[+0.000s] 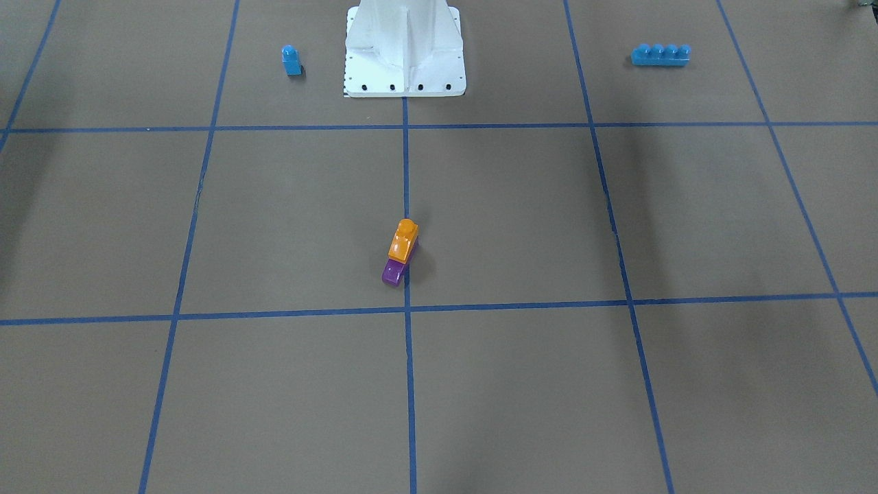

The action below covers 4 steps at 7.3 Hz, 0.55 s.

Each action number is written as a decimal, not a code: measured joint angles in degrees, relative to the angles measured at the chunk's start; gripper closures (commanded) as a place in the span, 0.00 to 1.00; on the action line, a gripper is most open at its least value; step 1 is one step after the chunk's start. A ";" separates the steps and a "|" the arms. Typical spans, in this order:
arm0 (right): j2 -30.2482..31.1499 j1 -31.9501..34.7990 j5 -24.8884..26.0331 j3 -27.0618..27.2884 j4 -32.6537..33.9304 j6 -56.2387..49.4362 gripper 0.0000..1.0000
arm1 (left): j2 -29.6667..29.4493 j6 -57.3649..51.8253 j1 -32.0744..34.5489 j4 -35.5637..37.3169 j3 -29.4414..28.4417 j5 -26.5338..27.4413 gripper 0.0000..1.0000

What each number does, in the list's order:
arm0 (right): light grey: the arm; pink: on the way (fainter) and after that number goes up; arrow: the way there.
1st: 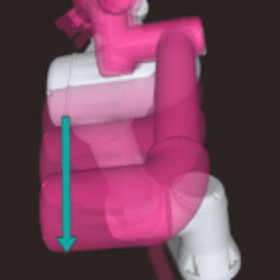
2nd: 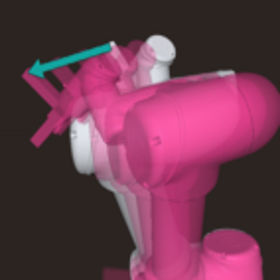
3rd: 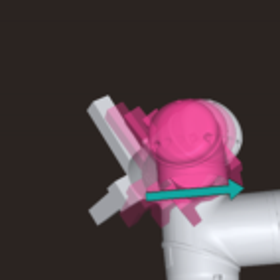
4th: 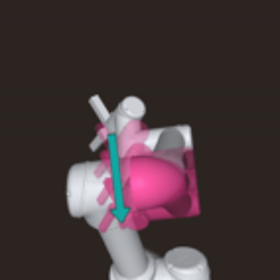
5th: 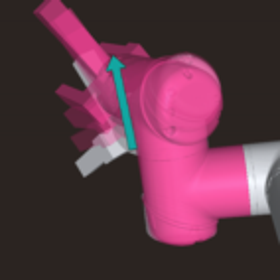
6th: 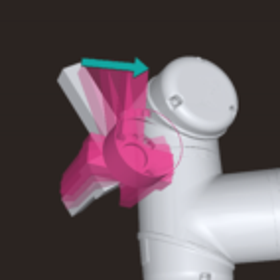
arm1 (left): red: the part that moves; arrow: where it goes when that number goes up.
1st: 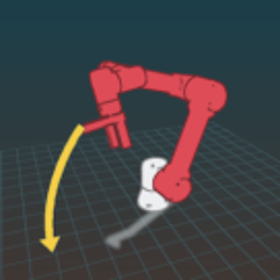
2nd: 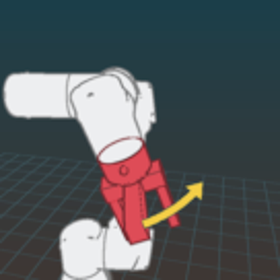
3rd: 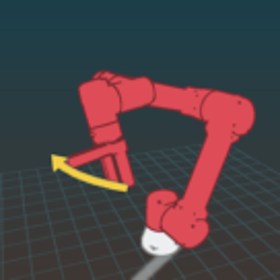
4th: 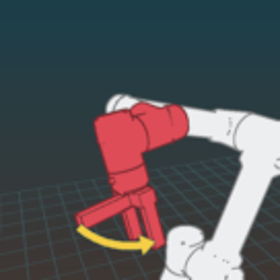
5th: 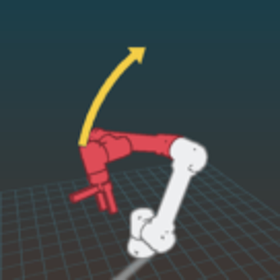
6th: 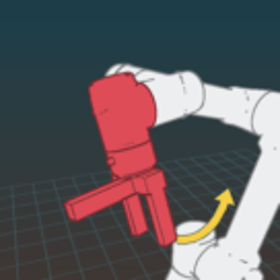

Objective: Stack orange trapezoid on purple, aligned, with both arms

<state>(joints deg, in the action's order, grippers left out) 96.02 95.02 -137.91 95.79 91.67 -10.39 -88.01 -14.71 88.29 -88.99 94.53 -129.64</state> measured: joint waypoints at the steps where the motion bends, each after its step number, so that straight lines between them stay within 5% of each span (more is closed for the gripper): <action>1: 0.51 -0.05 -0.09 0.48 0.00 0.01 0.00 | -0.11 -0.03 0.05 -0.03 0.05 0.00 0.00; 4: 0.08 -0.32 0.10 0.28 -0.06 0.09 0.00 | -0.33 -0.06 0.13 -0.04 0.14 -0.06 0.00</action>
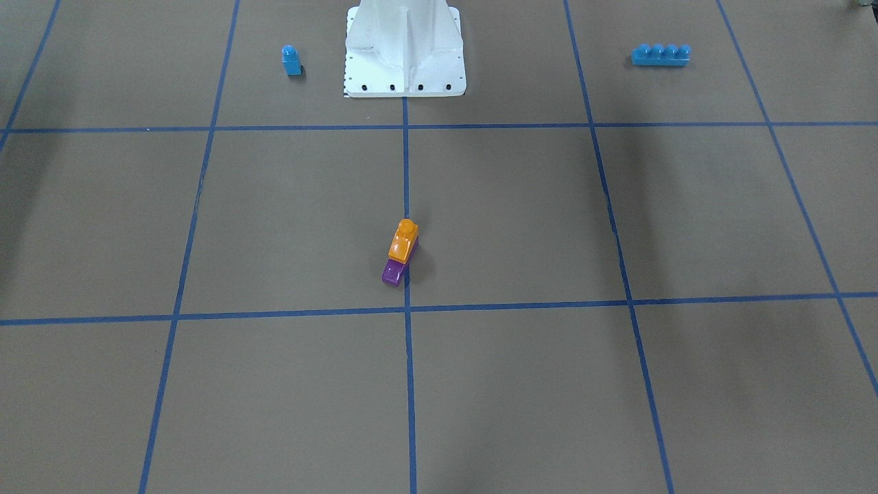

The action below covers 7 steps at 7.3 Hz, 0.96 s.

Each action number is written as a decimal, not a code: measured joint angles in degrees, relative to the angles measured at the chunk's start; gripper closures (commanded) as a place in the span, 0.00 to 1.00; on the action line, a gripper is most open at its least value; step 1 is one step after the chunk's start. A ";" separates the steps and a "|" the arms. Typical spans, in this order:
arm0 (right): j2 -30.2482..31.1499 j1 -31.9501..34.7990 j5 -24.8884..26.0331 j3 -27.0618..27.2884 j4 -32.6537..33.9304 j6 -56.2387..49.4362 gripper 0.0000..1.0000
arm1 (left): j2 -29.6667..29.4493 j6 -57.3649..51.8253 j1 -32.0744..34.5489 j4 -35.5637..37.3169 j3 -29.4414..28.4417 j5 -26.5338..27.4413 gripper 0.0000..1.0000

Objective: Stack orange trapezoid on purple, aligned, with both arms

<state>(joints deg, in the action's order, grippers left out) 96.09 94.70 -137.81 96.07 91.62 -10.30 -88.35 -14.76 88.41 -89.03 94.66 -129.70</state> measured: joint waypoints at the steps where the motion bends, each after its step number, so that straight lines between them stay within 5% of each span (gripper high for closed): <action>1: -0.88 -0.29 0.22 -0.77 -0.09 0.03 0.00 | 0.00 0.00 0.00 0.00 0.07 -0.04 0.00; 7: -3.30 -0.57 0.20 -3.78 -0.63 0.33 0.00 | -0.47 0.09 0.01 -0.23 0.16 -0.02 0.00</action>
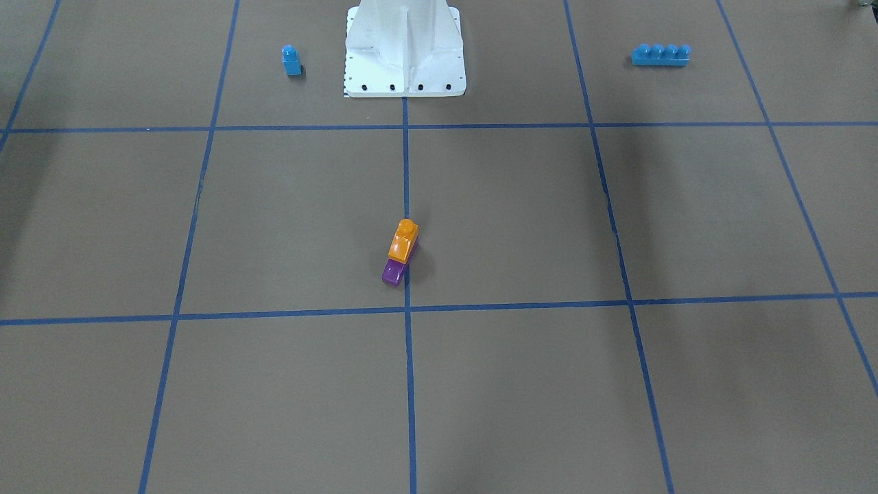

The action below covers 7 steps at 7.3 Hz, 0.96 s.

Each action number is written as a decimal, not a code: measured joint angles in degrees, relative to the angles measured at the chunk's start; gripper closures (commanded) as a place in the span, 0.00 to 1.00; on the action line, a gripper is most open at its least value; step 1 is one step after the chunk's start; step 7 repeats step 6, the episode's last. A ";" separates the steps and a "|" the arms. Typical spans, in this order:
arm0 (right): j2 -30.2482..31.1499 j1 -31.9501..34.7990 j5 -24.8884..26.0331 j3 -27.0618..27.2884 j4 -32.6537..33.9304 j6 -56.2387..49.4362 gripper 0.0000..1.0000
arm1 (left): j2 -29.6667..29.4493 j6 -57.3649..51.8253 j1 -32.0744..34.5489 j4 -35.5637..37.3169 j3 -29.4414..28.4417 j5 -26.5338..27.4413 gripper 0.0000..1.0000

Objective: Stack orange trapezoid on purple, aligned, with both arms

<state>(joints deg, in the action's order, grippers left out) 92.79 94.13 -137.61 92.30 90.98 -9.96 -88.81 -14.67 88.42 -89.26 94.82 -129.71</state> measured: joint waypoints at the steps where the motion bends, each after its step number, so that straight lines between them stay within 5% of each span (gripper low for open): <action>1: -0.20 0.01 0.03 -0.36 0.00 0.17 0.00 | -0.08 1.89 0.00 0.07 -0.04 0.12 0.00; 4: -0.33 0.01 0.11 -0.69 -0.09 3.72 0.00 | -0.13 14.32 0.00 -0.15 0.13 0.23 0.00; 7: -0.37 0.02 0.14 -0.71 -0.14 4.60 0.00 | -0.10 15.51 0.00 -0.20 0.15 0.06 0.00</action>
